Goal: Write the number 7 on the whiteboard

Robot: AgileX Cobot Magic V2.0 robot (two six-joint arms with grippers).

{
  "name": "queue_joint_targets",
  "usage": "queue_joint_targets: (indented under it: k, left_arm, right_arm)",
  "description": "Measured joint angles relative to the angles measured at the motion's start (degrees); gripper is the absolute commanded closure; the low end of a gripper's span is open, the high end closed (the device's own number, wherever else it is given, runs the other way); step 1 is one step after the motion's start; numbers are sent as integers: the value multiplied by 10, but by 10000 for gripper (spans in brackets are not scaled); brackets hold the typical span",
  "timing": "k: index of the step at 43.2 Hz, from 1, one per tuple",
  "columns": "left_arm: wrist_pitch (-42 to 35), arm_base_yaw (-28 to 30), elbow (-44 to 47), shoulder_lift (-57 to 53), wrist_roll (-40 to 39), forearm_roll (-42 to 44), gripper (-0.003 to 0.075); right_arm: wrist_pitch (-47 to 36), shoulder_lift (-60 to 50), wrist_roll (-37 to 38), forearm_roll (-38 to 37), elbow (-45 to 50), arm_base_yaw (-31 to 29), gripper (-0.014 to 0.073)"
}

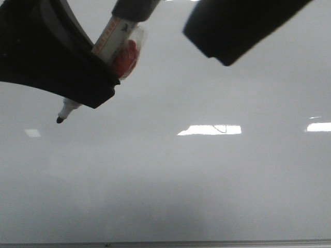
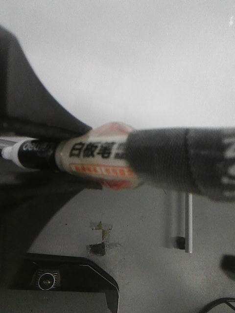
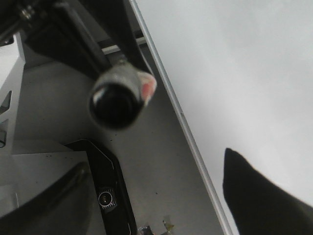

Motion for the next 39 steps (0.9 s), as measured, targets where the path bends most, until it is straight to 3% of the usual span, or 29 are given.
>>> queue_joint_targets:
  k: [12, 23, 28, 33, 36, 39]
  left_arm:
    - [-2, 0, 0, 0, 0, 0, 741]
    - [-13, 0, 0, 0, 1, 0, 741]
    - [-11, -2, 0, 0, 4, -2, 740]
    - [-11, -2, 0, 0, 0, -5, 735]
    - [-11, -2, 0, 0, 0, -5, 680]
    - [-13, -2, 0, 0, 0, -5, 558]
  right_arm:
    - [6, 72, -19, 13, -67, 52, 59]
    - [11, 79, -25, 30, -75, 57, 363]
    - [8, 79, -25, 22, -75, 57, 547]
    - [6, 79, -26, 17, -75, 55, 664]
    - [6, 79, -28, 17, -75, 55, 659]
    - [6, 79, -28, 17, -75, 54, 662]
